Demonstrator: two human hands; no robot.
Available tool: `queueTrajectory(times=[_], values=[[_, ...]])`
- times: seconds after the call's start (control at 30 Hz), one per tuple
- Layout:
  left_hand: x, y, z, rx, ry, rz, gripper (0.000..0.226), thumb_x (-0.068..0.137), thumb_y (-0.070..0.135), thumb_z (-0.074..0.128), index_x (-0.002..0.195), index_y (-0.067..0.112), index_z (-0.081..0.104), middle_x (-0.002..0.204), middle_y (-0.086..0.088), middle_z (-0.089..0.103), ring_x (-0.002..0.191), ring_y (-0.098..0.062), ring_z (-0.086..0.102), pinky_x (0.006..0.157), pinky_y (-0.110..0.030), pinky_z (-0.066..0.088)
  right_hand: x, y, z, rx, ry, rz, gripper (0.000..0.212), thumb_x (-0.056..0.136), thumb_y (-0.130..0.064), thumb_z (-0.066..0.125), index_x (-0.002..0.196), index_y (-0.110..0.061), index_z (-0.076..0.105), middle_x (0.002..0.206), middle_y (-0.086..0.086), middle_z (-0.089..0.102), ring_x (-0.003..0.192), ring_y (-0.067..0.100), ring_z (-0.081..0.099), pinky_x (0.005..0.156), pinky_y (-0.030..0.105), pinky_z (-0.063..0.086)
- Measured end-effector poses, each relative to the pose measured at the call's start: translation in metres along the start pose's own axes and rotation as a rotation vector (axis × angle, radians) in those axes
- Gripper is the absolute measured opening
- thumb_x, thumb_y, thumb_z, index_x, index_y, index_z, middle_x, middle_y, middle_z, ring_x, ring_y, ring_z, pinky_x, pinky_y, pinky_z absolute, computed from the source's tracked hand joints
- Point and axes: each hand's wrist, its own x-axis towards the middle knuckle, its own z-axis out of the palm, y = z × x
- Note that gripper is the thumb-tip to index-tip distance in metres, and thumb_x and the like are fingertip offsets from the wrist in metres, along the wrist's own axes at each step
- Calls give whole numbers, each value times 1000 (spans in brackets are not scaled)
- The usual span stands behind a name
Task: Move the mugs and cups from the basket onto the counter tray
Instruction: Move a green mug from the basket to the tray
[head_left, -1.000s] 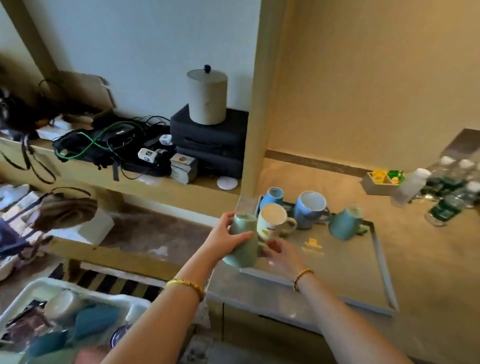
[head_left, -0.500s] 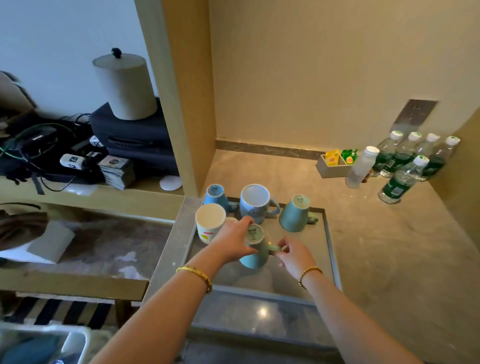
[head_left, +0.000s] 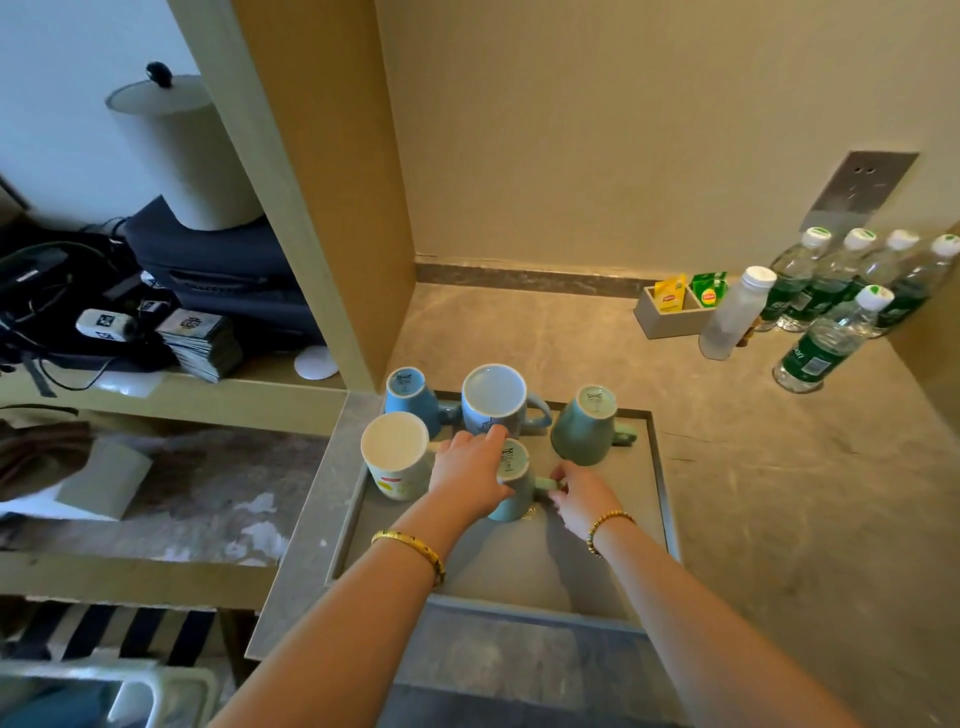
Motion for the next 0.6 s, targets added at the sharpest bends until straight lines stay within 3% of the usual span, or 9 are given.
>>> queueTrajectory(times=[0.23, 0.43, 0.6], values=[[6, -5, 0, 29, 33, -36, 62, 79, 40, 68, 129, 22, 36, 122, -6, 57, 114, -28, 48, 96, -41, 37, 6, -6, 3, -39, 38, -33, 18, 94, -15, 46, 111, -14, 52, 97, 13, 64, 89, 28, 60, 80, 35, 50], [7, -8, 3, 76, 29, -24, 70, 81, 46, 64, 136, 23, 29, 130, -6, 54, 119, -28, 46, 97, -40, 36, 6, -2, 9, -7, 10, -36, 23, 93, -12, 48, 116, -13, 52, 110, 13, 62, 100, 28, 58, 88, 35, 46], [-1, -14, 2, 69, 69, 3, 75, 83, 53, 58, 143, 22, 25, 145, -5, 39, 133, -27, 32, 107, -41, 29, -4, -11, 22, -100, 198, -25, 43, 90, -7, 51, 132, -12, 43, 129, 11, 48, 117, 28, 50, 95, 37, 46]])
